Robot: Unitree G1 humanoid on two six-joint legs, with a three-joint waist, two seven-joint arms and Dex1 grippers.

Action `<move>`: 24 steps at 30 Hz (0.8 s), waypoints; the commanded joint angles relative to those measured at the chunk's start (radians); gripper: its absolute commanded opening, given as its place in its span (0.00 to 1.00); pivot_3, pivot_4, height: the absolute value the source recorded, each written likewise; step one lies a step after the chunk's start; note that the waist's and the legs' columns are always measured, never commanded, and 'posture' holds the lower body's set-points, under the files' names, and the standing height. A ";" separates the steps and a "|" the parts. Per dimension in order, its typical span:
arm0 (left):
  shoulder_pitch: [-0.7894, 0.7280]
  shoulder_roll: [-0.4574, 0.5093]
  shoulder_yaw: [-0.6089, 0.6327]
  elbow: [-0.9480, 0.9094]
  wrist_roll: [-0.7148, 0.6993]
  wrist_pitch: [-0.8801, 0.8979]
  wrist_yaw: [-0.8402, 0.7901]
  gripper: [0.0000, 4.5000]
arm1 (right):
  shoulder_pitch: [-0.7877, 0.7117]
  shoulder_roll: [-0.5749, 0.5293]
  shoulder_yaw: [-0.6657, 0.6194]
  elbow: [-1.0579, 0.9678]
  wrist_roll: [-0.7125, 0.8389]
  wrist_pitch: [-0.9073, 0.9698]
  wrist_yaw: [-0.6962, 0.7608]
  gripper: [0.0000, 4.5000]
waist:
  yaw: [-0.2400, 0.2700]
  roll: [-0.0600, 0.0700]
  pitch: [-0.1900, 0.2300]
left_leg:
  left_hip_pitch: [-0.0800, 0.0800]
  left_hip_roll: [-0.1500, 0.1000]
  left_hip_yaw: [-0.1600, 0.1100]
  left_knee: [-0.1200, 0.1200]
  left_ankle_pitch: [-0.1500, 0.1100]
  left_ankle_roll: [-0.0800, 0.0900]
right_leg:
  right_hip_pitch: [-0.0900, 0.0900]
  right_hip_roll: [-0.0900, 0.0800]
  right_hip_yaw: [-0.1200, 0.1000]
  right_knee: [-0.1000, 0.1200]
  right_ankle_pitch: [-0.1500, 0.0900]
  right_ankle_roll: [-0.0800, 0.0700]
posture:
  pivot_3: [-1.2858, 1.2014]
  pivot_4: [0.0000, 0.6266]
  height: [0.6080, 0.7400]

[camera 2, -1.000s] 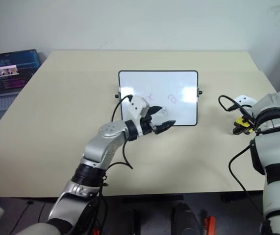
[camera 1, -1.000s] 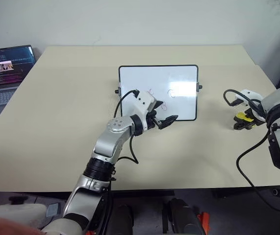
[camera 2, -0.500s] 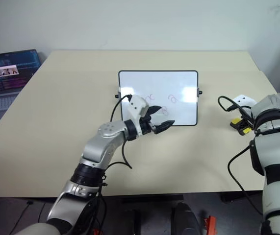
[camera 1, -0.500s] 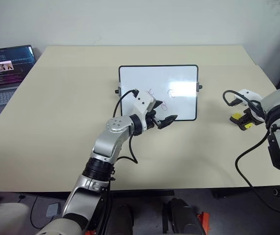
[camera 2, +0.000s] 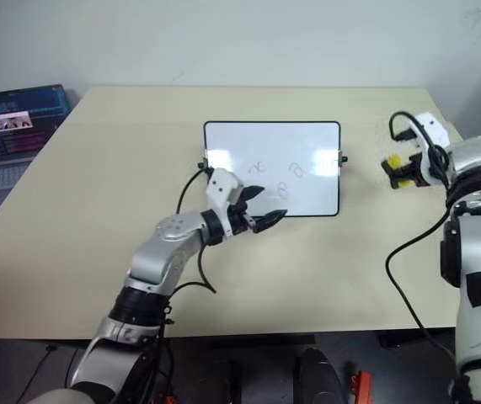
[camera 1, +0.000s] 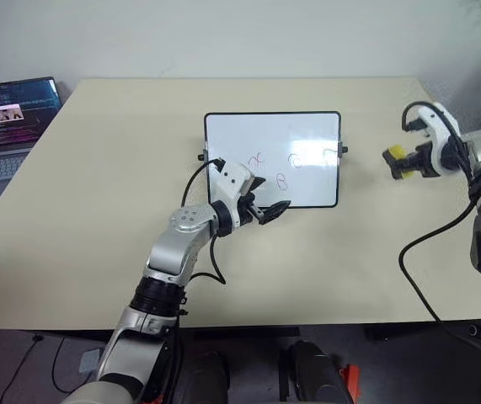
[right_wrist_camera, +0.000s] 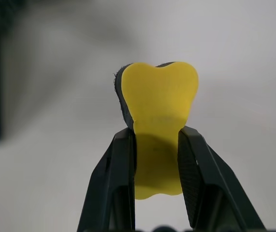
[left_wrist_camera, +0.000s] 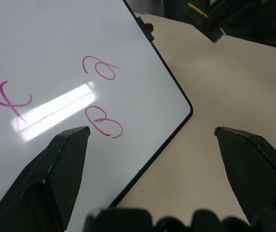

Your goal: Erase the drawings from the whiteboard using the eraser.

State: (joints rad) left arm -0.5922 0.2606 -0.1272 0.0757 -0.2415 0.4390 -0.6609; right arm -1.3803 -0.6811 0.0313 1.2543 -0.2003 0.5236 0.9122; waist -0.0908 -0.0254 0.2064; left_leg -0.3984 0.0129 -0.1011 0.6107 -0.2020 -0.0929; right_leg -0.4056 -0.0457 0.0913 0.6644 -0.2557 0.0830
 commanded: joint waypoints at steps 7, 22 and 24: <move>0.032 0.124 0.115 -0.110 -0.024 0.029 0.014 1.00 | 0.177 0.146 -0.088 -0.720 0.213 0.302 -0.065 0.19 | -0.003 0.000 0.000 | -0.001 0.000 -0.002 0.000 0.000 0.000 | -0.001 0.000 -0.002 0.001 0.000 0.000 | 0.52 0.24 1.00; 0.088 0.194 0.169 -0.152 -0.018 0.050 0.054 1.00 | 0.230 0.412 0.137 -0.996 0.163 0.334 -0.354 0.19 | 0.006 0.000 0.000 | -0.002 0.000 -0.005 0.000 0.000 0.000 | -0.001 0.000 -0.005 0.001 0.000 -0.001 | 0.52 0.24 1.00; 0.095 0.197 0.168 -0.154 -0.012 0.053 0.056 1.00 | 0.213 0.427 0.166 -0.958 0.147 0.318 -0.372 0.19 | 0.006 0.000 0.000 | -0.002 0.000 -0.005 0.000 0.000 0.000 | -0.001 0.000 -0.005 0.001 0.000 -0.001 | 0.52 0.24 1.00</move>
State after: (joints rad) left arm -0.5007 0.4444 0.0309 -0.0349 -0.2544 0.4948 -0.6145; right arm -1.1228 -0.2539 0.1908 0.2932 -0.0316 0.8600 0.5601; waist -0.0843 -0.0253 0.2063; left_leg -0.4003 0.0131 -0.1061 0.6106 -0.2021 -0.0928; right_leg -0.4065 -0.0458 0.0867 0.6656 -0.2553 0.0823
